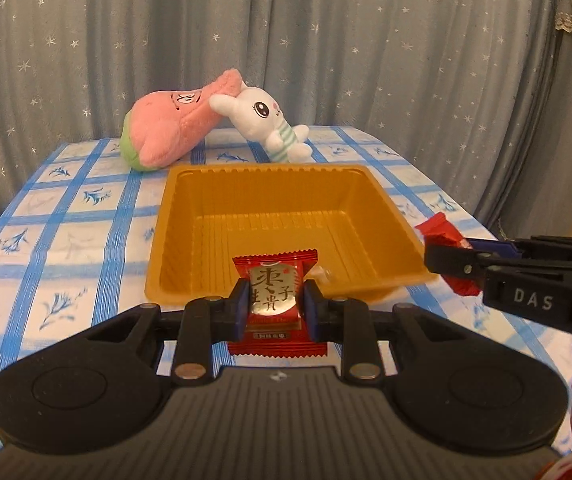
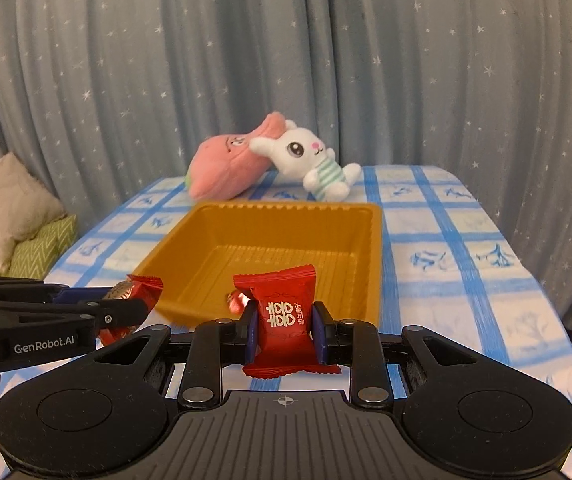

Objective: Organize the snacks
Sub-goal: 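Lower both held candies into the orange tray and open both tools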

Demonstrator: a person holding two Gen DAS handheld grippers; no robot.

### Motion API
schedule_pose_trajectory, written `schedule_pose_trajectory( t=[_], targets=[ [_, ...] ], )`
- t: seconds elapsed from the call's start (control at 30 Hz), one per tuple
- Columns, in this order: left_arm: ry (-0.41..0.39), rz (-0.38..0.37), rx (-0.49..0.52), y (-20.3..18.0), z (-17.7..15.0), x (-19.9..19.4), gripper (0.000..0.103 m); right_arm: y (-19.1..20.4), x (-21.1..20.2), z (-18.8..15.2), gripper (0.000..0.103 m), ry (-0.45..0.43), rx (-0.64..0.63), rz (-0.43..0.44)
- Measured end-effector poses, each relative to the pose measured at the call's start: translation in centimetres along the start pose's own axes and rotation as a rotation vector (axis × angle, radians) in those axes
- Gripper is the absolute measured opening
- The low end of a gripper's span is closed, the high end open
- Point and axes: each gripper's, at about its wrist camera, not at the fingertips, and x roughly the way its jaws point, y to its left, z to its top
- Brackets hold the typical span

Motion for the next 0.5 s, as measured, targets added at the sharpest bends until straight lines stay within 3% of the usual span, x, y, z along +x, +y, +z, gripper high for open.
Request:
schedule_pose_trajectory(
  t=[0.5],
  targets=[
    [-0.009,0.020,-0.023,2.9,3.8,6.0,0.025,-2.3,6.8,3.3,0.028,0.026,0.029,0.014]
  ],
)
